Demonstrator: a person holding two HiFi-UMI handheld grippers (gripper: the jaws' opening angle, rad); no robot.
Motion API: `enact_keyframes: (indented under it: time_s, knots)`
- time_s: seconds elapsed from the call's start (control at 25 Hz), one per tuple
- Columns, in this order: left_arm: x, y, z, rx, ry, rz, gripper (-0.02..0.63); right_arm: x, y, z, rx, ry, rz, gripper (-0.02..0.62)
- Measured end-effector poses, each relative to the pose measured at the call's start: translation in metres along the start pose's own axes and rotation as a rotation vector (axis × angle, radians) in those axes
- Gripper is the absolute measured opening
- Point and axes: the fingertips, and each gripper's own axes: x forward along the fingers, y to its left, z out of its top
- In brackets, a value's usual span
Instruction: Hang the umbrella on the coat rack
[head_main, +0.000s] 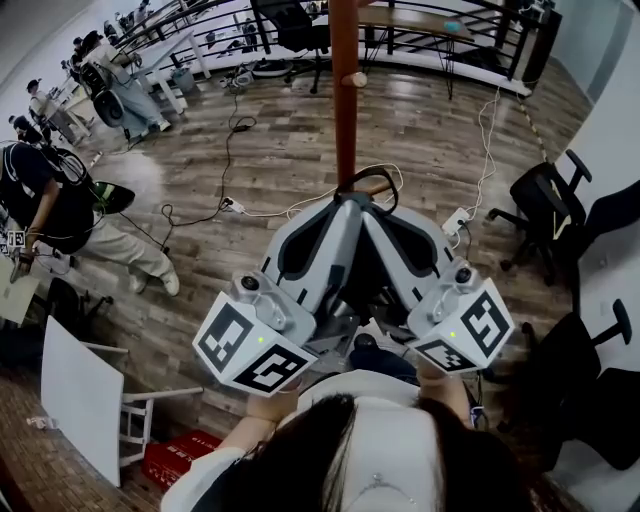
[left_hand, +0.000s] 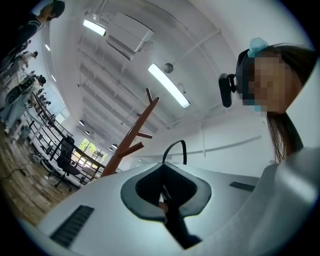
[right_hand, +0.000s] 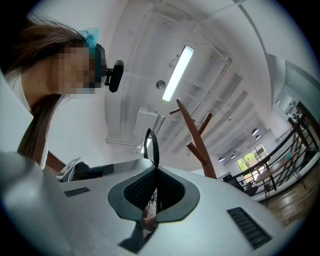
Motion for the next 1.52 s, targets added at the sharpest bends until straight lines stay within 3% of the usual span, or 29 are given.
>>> enact_keyframes:
  time_s: [0.72,1.52]
  knots:
    - [0.049,0.034,0.008,0.016,-0.001,0.039,0.008,0.035,-0.051,0.006,0.034,0.004,0.042,0.034]
    - [0.065,0.055,0.012,0.027,-0.008,0.079,0.008,0.055,-0.070,0.002,0.062,0.010,0.075,0.034]
